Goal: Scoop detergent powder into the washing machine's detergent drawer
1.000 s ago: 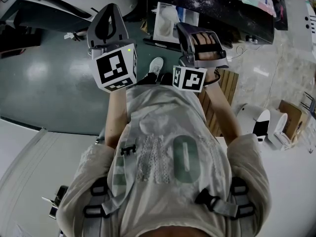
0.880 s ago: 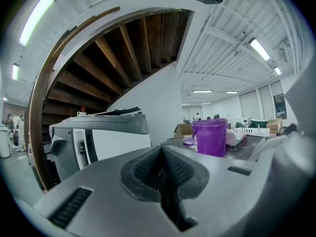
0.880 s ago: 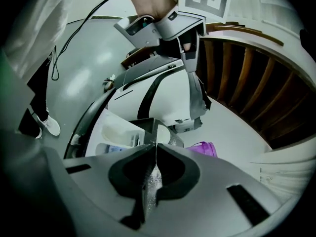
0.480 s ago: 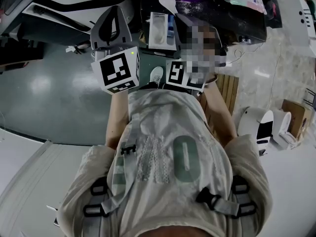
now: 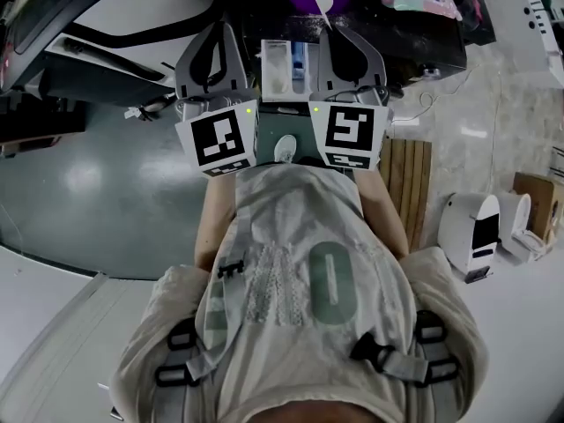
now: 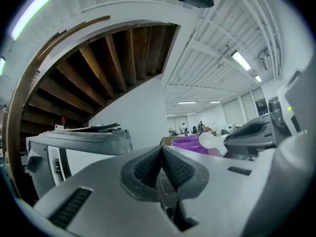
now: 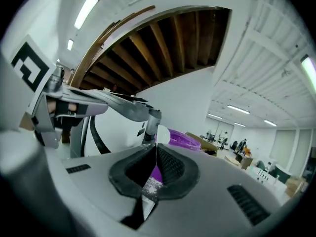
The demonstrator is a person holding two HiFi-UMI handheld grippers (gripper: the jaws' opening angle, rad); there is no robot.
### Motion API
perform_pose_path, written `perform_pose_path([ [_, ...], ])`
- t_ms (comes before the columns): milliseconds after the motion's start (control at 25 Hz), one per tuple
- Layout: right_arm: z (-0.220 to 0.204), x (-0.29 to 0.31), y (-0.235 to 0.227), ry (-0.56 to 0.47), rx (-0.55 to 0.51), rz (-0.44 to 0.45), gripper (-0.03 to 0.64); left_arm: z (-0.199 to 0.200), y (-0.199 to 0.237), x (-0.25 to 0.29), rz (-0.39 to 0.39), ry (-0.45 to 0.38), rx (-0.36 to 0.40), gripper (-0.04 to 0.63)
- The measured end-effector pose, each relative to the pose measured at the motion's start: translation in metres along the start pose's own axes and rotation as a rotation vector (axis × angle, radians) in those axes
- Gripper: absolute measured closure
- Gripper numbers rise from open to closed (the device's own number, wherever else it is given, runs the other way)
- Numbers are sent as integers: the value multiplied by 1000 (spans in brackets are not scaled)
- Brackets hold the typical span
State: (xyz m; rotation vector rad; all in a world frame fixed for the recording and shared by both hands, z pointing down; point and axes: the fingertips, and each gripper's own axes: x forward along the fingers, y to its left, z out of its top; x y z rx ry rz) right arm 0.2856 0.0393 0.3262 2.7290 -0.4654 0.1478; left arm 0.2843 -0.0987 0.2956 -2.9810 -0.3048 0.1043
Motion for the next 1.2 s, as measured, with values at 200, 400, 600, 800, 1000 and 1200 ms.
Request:
perform_pose_path([
  [200,-23,-9,-13,20,255,-20,604,2,-20,2,-62,-14,6,574],
  [400,-32,-13,-15,42,265,-38,604,-4,-28,4,-86,-1,0,574],
  [600,-35,-16,-14,47,267,-35,604,-7,-26,4,-81,3,-3,574],
  [800,-36,-16,-12,52,267,-27,604,-7,-23,4,-75,4,-2,574],
  [1000,-38,-16,-10,61,262,-21,604,-9,-22,4,-74,7,-1,574],
  [1200,-39,-15,-7,66,257,-10,604,-9,-23,6,-74,9,-3,574],
])
